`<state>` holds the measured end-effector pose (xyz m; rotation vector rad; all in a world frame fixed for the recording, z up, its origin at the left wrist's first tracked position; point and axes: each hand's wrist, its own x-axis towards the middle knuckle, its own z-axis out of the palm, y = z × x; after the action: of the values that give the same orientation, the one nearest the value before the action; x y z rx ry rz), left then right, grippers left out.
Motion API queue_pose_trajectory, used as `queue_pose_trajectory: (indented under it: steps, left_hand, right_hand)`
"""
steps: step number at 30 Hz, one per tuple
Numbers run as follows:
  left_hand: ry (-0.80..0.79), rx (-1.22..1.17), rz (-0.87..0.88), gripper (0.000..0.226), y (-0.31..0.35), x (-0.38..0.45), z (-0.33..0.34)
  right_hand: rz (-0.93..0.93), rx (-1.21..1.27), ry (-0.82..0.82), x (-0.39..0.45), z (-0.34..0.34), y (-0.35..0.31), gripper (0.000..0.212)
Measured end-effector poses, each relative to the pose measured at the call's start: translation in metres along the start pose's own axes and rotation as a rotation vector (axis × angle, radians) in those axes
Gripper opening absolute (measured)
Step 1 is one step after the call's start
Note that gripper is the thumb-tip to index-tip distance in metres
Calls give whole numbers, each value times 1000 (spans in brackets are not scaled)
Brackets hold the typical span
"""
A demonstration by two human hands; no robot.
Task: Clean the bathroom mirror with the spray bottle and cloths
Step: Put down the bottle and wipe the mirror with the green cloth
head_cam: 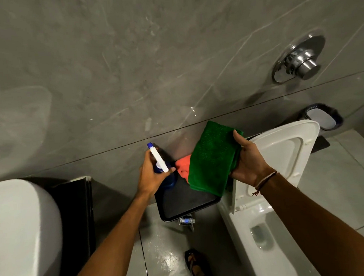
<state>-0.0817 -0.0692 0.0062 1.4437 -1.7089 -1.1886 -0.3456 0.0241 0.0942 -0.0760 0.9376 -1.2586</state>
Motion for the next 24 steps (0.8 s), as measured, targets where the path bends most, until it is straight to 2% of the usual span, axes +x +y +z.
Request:
queue_pose_trajectory:
  steps: [4,6,7,10,13,14,16,18,20,21,24]
  left_hand:
    - [-79,-9,-58,97,8,-16,-34]
    - [-77,-42,-129,96,15,-28,-52]
    - [-65,-44,-159,85,18,-33,-61]
    - [31,24,-124,22,33,-50,-94]
    - [213,27,-7,31,56,-67,-134]
    - [254,-38,20,27,67,-70,-148]
    - [259,-345,-2,24,92,-73,-168]
    - [162,-708,-47,28,119,-79,-182]
    - [105,-965,-17,33,145,-86,-189]
    - [108,-1033,-15,36,151,-93,-192]
    - [161,-1199,-168,42,158,-113,-201]
  right_hand:
    - [-26,-7,-36,-12,24,-1,55]
    - [-27,-23,-56,-19,40,-1,53]
    - [-22,-28,-72,-22,47,-1,52]
    - [-20,-68,-127,-35,77,-1,48]
    - [5,-158,-210,-48,118,1,45]
    - [23,-184,-241,-51,133,2,44]
    - [81,-226,-324,-56,166,5,42]
    - [147,-275,-416,-63,206,14,39]
    - [186,-335,-477,-66,248,23,39]
    - [187,-372,-497,-69,271,29,40]
    - [179,-470,-536,-81,330,51,34]
